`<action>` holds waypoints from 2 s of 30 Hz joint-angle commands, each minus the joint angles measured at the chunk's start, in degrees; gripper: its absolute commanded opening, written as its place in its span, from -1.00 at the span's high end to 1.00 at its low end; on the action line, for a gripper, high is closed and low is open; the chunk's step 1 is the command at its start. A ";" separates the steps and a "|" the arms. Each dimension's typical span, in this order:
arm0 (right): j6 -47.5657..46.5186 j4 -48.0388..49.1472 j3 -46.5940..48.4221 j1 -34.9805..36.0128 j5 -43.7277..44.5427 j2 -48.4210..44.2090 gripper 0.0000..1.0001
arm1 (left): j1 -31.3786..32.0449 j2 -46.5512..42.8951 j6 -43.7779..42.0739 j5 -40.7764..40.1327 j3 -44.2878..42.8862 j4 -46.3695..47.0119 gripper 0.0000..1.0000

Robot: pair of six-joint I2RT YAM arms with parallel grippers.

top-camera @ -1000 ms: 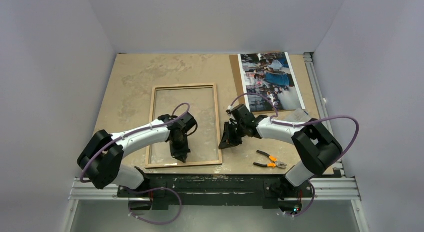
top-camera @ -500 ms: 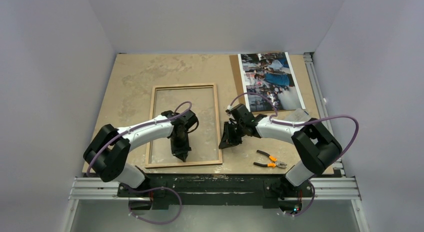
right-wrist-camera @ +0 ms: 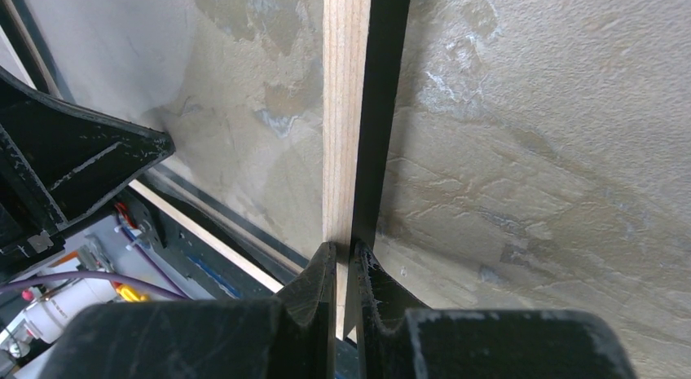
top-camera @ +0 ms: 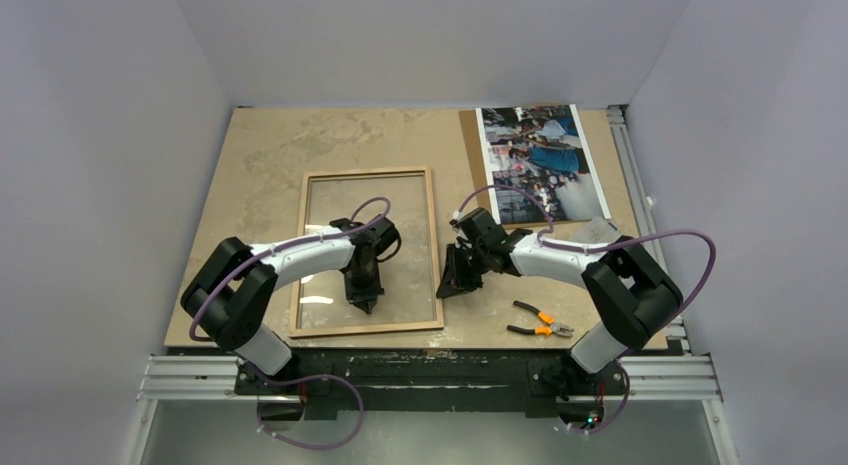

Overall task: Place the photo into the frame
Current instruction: Adjust the photo frame item on the photo frame.

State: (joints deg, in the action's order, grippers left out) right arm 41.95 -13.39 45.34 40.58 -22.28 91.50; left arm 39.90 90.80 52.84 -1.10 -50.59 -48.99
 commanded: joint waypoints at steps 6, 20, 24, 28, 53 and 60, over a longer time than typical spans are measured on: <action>-2.49 -1.53 -0.52 1.92 6.46 3.83 1.00 | -0.32 -2.27 -2.57 -8.71 2.19 7.09 1.00; -2.11 -2.23 0.15 1.96 7.58 2.64 1.00 | 0.98 -14.94 -6.08 -4.80 3.07 9.32 0.72; -1.94 -2.30 0.53 1.96 7.54 2.79 1.00 | 4.28 -13.13 -7.65 -2.94 2.20 10.44 0.71; -1.71 -2.05 0.33 1.96 7.45 3.01 1.00 | 7.89 -9.77 -7.82 0.17 1.41 13.28 0.78; -1.88 -1.88 -0.17 1.96 7.14 3.59 1.00 | 15.74 4.00 -7.88 3.15 -6.40 16.00 1.00; -1.45 -1.35 -0.06 1.96 6.44 3.78 1.00 | 20.17 5.36 -9.24 7.17 -7.78 16.41 1.00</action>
State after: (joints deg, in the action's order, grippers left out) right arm 42.04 -13.30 46.24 41.56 -21.65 92.14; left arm 57.01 94.32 44.80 1.13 -56.53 -35.68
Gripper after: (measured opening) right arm 0.059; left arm 0.003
